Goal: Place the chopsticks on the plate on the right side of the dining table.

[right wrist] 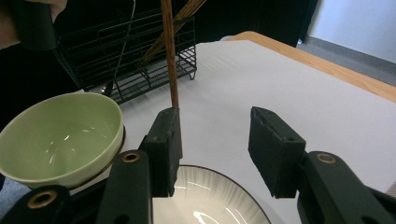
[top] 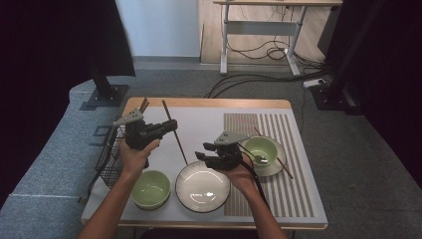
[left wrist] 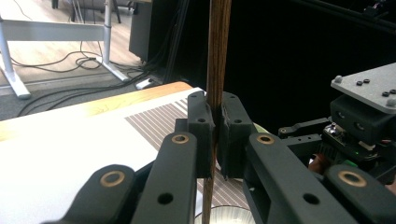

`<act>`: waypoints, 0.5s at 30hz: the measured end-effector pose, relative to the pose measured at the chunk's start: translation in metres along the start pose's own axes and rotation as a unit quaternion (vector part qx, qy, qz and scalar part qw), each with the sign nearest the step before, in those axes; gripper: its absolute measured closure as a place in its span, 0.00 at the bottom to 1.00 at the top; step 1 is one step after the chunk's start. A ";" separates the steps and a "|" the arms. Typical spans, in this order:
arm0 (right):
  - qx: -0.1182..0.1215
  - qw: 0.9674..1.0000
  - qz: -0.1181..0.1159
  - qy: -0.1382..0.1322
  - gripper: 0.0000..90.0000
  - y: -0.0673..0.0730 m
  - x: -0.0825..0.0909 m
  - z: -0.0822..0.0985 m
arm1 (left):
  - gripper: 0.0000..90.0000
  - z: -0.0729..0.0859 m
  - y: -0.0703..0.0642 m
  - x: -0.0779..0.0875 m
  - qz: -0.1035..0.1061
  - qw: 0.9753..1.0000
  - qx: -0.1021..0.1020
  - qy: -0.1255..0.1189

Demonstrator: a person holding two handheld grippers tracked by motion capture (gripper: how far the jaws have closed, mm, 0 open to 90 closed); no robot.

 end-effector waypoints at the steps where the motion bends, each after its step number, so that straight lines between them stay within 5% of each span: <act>1: 0.000 1.000 -0.002 0.000 0.60 0.001 -0.001 0.000 | 0.94 0.000 0.000 0.000 0.000 1.000 -0.001 0.001; 15: 0.004 1.000 -0.003 -0.006 0.60 0.006 -0.013 -0.007 | 0.94 0.006 -0.004 -0.007 0.008 1.000 0.006 0.004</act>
Point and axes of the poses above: each handheld gripper's, and its own axes: x roughly backward along the jaws, z roughly out of its underside, y roughly to its left, the point moved 3 cm from there along -x, roughly forward along the jaws, and after that the axes turned 13 degrees about -y, right-handed, at the moved point
